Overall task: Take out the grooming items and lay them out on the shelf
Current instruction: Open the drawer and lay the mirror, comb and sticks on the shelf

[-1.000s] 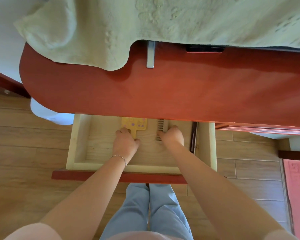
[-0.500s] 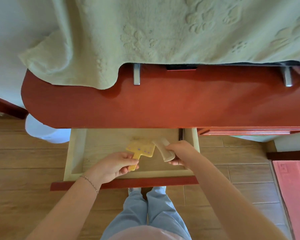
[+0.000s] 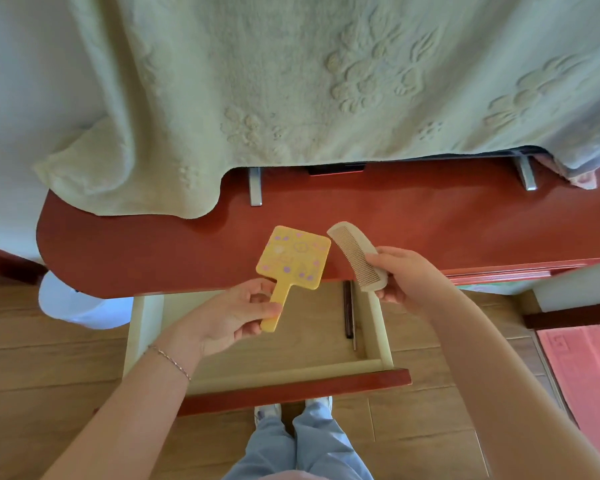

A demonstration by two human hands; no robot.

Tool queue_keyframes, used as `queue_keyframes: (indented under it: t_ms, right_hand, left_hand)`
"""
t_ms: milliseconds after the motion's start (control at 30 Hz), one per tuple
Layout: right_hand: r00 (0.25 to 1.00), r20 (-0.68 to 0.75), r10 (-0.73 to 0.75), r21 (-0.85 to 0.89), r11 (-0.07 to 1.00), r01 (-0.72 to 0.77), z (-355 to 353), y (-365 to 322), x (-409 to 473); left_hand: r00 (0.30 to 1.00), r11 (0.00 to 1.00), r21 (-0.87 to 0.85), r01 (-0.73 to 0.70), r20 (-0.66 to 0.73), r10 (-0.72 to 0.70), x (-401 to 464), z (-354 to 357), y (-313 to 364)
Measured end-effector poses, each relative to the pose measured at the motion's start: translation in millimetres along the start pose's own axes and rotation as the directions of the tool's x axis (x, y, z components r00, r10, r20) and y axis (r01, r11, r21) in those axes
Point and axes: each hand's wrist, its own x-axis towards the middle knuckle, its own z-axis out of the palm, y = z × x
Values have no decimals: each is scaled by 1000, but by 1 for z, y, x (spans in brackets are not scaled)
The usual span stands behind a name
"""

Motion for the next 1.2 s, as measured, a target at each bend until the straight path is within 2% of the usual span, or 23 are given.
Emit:
queue_keyframes:
  t_ms: [133, 433, 533, 633, 733, 867, 1000, 1100, 1200]
  right_hand:
    - [991, -114, -77, -49, 996, 72, 3, -11, 24]
    - [975, -204, -87, -169, 984, 52, 10, -19, 78]
    - [973, -221, -67, -166, 986, 30, 6, -19, 91]
    - [971, -231, -59, -197, 980, 12, 1, -16, 100]
    - [973, -217, -80, -253, 967, 23, -1, -12, 105]
    - [958, -198, -206, -458, 884, 95, -1, -7, 107]
    - [938, -173, -299, -647, 753, 121, 1, -4, 107]
    - [936, -158, -313, -729, 677, 103, 2, -5, 110]
    - [934, -184, -308, -798, 601, 41, 5, -4, 113]
  left_hand:
    - [980, 999, 27, -32, -195, 36, 24, 8, 27]
    - [937, 998, -12, -60, -345, 53, 77, 20, 45]
    - [918, 997, 42, -72, -388, 82, 87, 21, 44]
    - [897, 975, 211, -66, -416, 150, 95, 21, 44]
    - [859, 906, 424, 6, -466, 213, 101, 21, 42]
    - [820, 715, 678, 171, -501, 279, 102, 23, 39]
    - [787, 559, 790, 253, -504, 356, 102, 31, 42]
    - [765, 458, 837, 299, -497, 409, 103, 37, 44]
    - [760, 423, 843, 333, -506, 408, 107, 38, 45]
